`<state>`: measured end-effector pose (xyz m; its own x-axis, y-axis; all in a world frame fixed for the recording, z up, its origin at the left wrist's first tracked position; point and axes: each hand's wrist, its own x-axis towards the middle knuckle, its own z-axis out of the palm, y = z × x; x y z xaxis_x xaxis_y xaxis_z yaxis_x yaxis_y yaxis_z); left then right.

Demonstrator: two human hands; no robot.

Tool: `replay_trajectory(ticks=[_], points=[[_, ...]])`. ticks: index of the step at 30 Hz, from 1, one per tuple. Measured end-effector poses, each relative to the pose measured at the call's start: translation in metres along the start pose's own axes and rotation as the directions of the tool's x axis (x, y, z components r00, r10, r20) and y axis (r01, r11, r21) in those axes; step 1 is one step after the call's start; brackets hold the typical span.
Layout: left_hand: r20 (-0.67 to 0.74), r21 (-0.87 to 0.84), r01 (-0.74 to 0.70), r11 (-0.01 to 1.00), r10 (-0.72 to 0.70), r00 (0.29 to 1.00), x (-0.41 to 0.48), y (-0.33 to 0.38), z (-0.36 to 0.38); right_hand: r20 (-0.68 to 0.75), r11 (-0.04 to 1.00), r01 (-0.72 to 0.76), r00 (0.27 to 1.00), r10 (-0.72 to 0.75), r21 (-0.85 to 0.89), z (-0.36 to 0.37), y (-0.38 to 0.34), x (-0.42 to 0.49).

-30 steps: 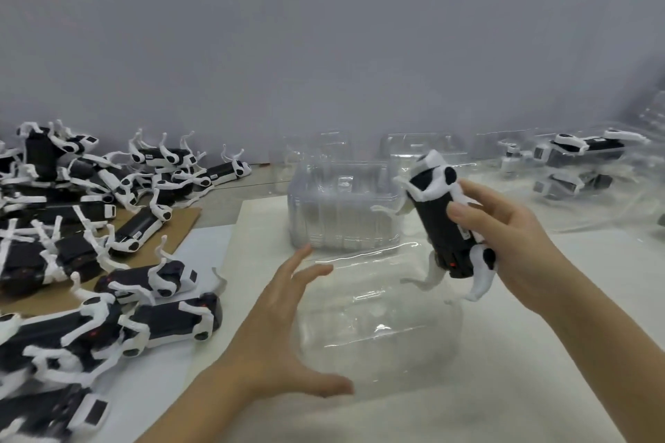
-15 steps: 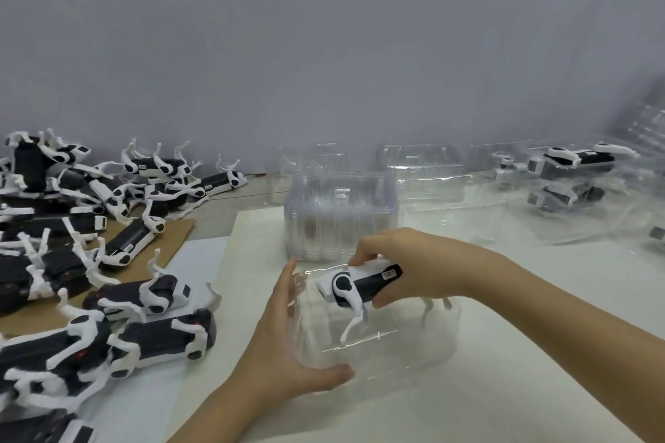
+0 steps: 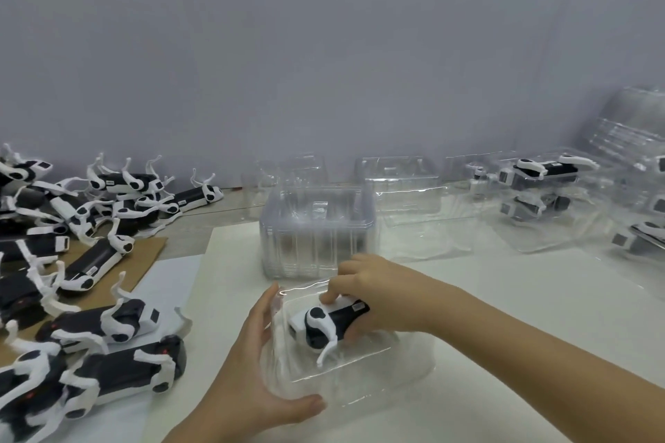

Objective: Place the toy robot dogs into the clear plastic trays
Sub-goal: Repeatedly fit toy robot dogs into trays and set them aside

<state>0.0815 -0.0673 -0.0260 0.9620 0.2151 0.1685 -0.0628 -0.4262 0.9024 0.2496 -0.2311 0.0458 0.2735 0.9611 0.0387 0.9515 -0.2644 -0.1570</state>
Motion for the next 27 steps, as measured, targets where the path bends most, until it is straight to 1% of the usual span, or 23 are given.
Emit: replay_trajectory(ticks=[2, 4, 5, 6, 7, 8, 9, 10, 11, 12, 13, 14, 15, 16, 17, 18, 19, 20, 21, 22, 24, 27], points=[[-0.017, 0.000, -0.014, 1.000, 0.014, 1.000, 0.001, 0.001, 0.001, -0.035, 0.996, 0.026, 0.999, -0.029, -0.090, 0.003, 0.000, 0.000], [-0.019, -0.003, -0.010, 1.000, 0.010, 1.000, 0.003, 0.001, 0.003, -0.050, 0.995, 0.028, 0.998, -0.033, -0.099, 0.003, 0.003, -0.003], [-0.011, -0.005, 0.000, 1.000, 0.000, 1.000, 0.002, 0.001, 0.003, -0.042, 0.999, 0.015, 0.999, -0.016, -0.036, 0.002, 0.004, -0.006], [-0.006, -0.010, 0.003, 1.000, -0.003, 1.000, 0.000, 0.001, 0.002, -0.035, 0.997, -0.017, 0.999, 0.020, 0.079, 0.000, 0.006, -0.011], [0.005, -0.009, 0.010, 1.000, -0.010, 1.000, -0.003, 0.002, 0.001, -0.049, 0.973, -0.060, 0.996, 0.073, 0.224, -0.001, 0.007, -0.016], [0.024, -0.010, 0.025, 1.000, -0.025, 0.999, -0.003, 0.004, 0.000, -0.104, 0.927, -0.101, 0.984, 0.148, 0.360, -0.001, 0.009, -0.021], [0.023, -0.013, 0.039, 0.999, -0.039, 0.999, 0.000, 0.004, 0.000, -0.191, 0.876, -0.142, 0.948, 0.255, 0.462, 0.001, 0.011, -0.026], [-0.019, -0.047, 0.039, 0.998, -0.040, 0.999, 0.006, 0.006, -0.001, -0.263, 0.816, -0.201, 0.882, 0.392, 0.542, 0.005, 0.013, -0.031], [-0.077, -0.105, 0.058, 0.993, -0.066, 0.995, 0.008, 0.006, -0.001, -0.255, 0.727, -0.287, 0.805, 0.536, 0.624, 0.011, 0.014, -0.036], [-0.109, -0.210, 0.038, 0.977, -0.062, 0.992, 0.001, 0.004, -0.005, -0.146, 0.599, -0.381, 0.748, 0.648, 0.705, 0.016, 0.014, -0.039], [-0.097, -0.312, 0.067, 0.948, -0.102, 0.990, -0.002, 0.001, -0.004, 0.009, 0.460, -0.452, 0.721, 0.693, 0.764, 0.023, 0.014, -0.042], [-0.041, -0.372, 0.136, 0.918, -0.163, 0.986, 0.002, 0.007, 0.000, 0.140, 0.343, -0.471, 0.730, 0.669, 0.813, 0.029, 0.014, -0.044], [-0.012, -0.411, 0.191, 0.892, -0.214, 0.977, 0.009, 0.013, 0.007, 0.203, 0.244, -0.430, 0.761, 0.617, 0.869, 0.034, 0.011, -0.044], [-0.020, -0.430, 0.239, 0.870, -0.274, 0.962, 0.018, 0.015, 0.014, 0.195, 0.172, -0.351, 0.794, 0.576, 0.920, 0.035, 0.008, -0.045], [-0.076, -0.460, 0.270, 0.846, -0.340, 0.937, 0.024, 0.019, 0.019, 0.146, 0.131, -0.261, 0.818, 0.556, 0.956, 0.034, 0.005, -0.046], [-0.148, -0.477, 0.224, 0.850, -0.329, 0.933, 0.022, 0.024, 0.023, 0.083, 0.121, -0.177, 0.834, 0.545, 0.977, 0.032, 0.002, -0.046], [-0.238, -0.468, 0.133, 0.874, -0.269, 0.933, 0.021, 0.034, 0.023, 0.024, 0.124, -0.109, 0.840, 0.542, 0.986, 0.031, -0.001, -0.046], [-0.306, -0.435, 0.055, 0.899, -0.205, 0.930, 0.024, 0.043, 0.024, -0.036, 0.127, -0.041, 0.836, 0.548, 0.991, 0.029, -0.004, -0.046], [-0.360, -0.395, 0.006, 0.919, -0.161, 0.919, 0.026, 0.048, 0.023, -0.094, 0.133, 0.022, 0.822, 0.561, 0.991, 0.028, -0.006, -0.046], [-0.389, -0.360, -0.035, 0.932, -0.116, 0.914, 0.026, 0.052, 0.022, -0.148, 0.151, 0.074, 0.806, 0.573, 0.986, 0.027, -0.008, -0.046], [-0.417, -0.298, -0.082, 0.951, -0.052, 0.908, 0.023, 0.055, 0.023, -0.220, 0.196, 0.127, 0.779, 0.587, 0.972, 0.029, -0.011, -0.047], [-0.428, -0.249, -0.128, 0.960, 0.010, 0.904, 0.021, 0.053, 0.023, -0.248, 0.205, 0.153, 0.765, 0.595, 0.967, 0.033, -0.014, -0.050]])
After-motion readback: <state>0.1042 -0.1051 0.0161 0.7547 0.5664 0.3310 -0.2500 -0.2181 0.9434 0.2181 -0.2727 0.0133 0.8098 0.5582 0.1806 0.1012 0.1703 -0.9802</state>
